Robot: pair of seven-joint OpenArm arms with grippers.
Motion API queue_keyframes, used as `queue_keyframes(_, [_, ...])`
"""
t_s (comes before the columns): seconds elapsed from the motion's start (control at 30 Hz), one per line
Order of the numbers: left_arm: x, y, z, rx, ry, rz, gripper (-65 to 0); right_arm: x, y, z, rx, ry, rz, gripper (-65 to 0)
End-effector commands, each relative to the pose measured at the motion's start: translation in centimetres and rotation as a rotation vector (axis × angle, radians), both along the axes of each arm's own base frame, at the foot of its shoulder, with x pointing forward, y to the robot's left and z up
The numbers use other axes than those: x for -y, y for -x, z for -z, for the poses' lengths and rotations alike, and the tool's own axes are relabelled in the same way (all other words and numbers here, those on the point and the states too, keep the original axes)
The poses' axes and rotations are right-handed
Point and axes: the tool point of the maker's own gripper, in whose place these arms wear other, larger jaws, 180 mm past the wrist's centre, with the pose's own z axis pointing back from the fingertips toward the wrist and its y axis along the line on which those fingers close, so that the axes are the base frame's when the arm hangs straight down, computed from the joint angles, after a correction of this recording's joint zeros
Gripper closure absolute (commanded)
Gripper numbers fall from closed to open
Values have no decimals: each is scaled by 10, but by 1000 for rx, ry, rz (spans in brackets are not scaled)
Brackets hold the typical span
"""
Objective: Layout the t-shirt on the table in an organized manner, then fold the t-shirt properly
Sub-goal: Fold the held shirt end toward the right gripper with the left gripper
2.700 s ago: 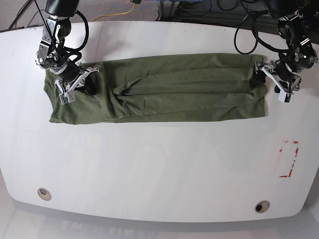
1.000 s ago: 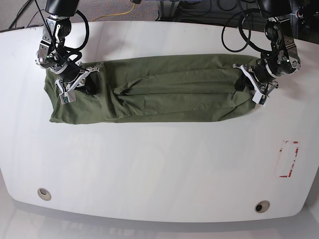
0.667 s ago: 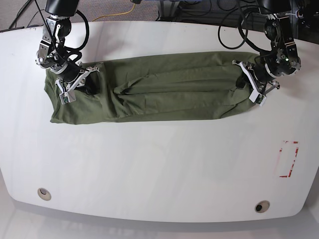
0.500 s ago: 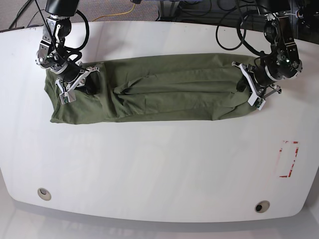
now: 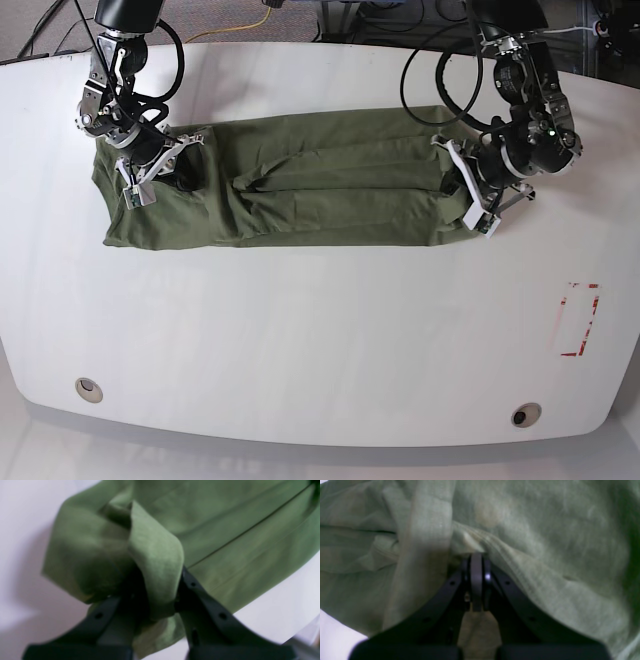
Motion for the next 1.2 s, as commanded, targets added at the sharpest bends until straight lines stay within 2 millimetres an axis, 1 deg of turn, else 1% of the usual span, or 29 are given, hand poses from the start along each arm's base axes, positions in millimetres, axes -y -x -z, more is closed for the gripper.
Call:
queue_keyframes(0.0, [24,-10,-14,54,50,38,0,4,20,20,-118,73,-37,-3])
queue_keyframes(0.17, [68,-9,-19,61,102,126,0,3,20,20,-116,68,-36,-3])
queue_keyframes(0.27, [88,-8,-23,65,145,144,0,3,20,20,-115,68,-36,-3])
queue_keyframes(0.43, [93,-9,-25,68,155,152,0,3,19,20,-114,67,-35,-3])
queue_keyframes(0.67, [122,-6,-33,93,175,243,0,3,20,20,-115,68,-36,-3])
queue_keyframes(0.8, [140,-4,-42,120,236,282,0,3,19,19,-113,67,-35,-3])
queue_keyframes(0.97, [156,0,-45,110,324,312,0,3,19,19,-113,67,-35,-3])
queue_keyframes(1.03, [161,1,-45,101,359,318,0,3,19,19,-113,67,-35,-3])
queue_keyframes(1.17, [167,-4,-47,99,418,316,0,3,19,19,-113,67,-35,-3])
